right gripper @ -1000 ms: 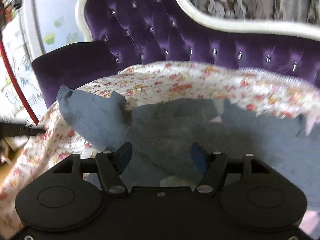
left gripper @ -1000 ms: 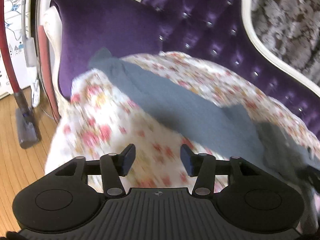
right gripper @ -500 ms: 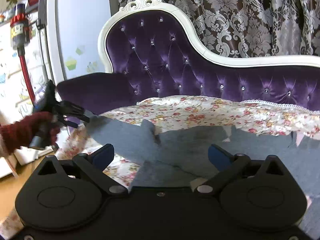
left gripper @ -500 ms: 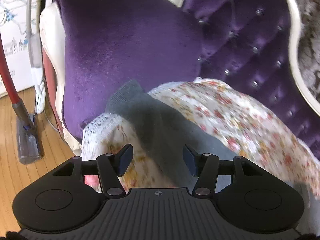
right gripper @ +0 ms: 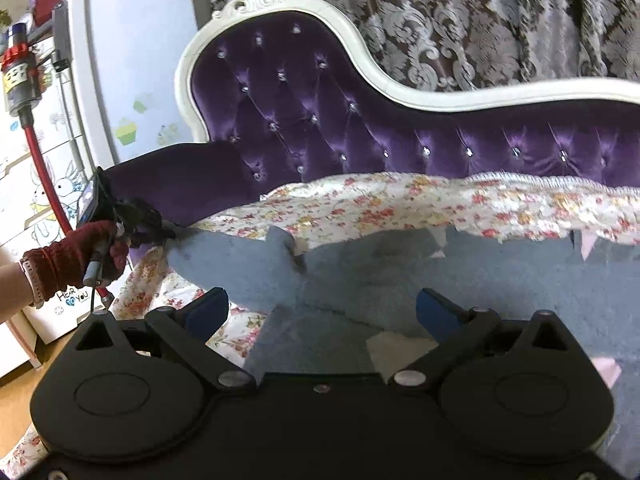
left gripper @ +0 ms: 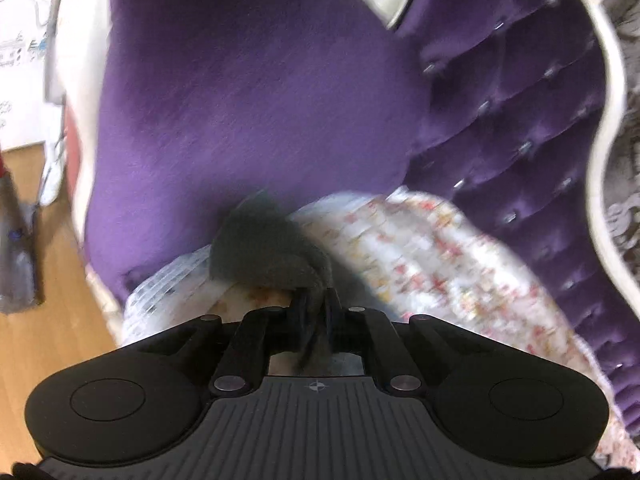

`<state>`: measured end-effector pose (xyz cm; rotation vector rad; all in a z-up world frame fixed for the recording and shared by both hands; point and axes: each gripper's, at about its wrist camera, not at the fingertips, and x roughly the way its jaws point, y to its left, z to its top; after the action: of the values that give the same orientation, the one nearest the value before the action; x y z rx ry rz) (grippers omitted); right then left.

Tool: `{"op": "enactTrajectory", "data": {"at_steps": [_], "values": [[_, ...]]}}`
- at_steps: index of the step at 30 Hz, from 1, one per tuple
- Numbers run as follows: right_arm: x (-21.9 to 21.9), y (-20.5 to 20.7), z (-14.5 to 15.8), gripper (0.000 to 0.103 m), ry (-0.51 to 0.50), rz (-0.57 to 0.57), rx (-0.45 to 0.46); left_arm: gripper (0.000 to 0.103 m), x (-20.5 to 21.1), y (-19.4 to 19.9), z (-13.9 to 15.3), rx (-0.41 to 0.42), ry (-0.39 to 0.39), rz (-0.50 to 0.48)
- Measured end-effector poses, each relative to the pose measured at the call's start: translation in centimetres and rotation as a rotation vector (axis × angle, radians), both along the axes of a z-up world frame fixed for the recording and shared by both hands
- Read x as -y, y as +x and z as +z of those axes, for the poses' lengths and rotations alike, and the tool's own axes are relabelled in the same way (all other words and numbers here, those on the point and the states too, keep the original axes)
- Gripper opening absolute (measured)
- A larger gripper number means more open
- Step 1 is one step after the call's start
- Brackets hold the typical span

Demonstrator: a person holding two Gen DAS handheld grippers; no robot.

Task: Fold small clothes
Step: 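Grasp the other sleeve cuff with the left tool and lift it, then lay the held sleeve across the sweater body and open the left tool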

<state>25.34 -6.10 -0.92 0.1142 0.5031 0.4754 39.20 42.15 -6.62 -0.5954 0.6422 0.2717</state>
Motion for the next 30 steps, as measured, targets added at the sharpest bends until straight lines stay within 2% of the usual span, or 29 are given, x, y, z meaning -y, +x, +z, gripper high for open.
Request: {"op": "enactTrajectory", "data": {"at_steps": [3, 6, 15, 18, 21, 24, 28, 30], "values": [[0.8, -0.2, -0.1, 0.101, 0.008, -0.015, -0.017, 0.008, 2.2, 0.0, 2.5, 0.007, 0.095, -0.037], [1.9, -0.5, -0.1, 0.101, 0.005, -0.036, -0.032, 0.008, 5.2, -0.7, 6.4, 0.033, 0.175, -0.094], [6.2, -2.4, -0.4, 0.101, 0.058, -0.107, -0.075, 0.008, 16.3, -5.4, 20.1, 0.23, 0.289, -0.323], [7.5, -3.1, -0.4, 0.101, 0.081, -0.128, -0.084, 0.008, 20.9, -6.0, 23.2, 0.291, 0.287, -0.415], [8.7, -3.8, -0.2, 0.101, 0.099, -0.147, -0.083, 0.008, 25.7, -5.9, 24.3, 0.322, 0.287, -0.522], [10.0, -4.5, 0.0, 0.101, 0.112, -0.172, -0.079, 0.008, 30.9, -5.4, 23.7, 0.333, 0.279, -0.625], [11.5, -5.2, 0.2, 0.101, 0.126, -0.203, -0.08, 0.008, 37.9, -4.6, 20.3, 0.318, 0.25, -0.76], [12.2, -5.6, 0.1, 0.101, 0.125, -0.218, -0.082, 0.009, 41.3, -4.2, 17.6, 0.297, 0.244, -0.817]]}}
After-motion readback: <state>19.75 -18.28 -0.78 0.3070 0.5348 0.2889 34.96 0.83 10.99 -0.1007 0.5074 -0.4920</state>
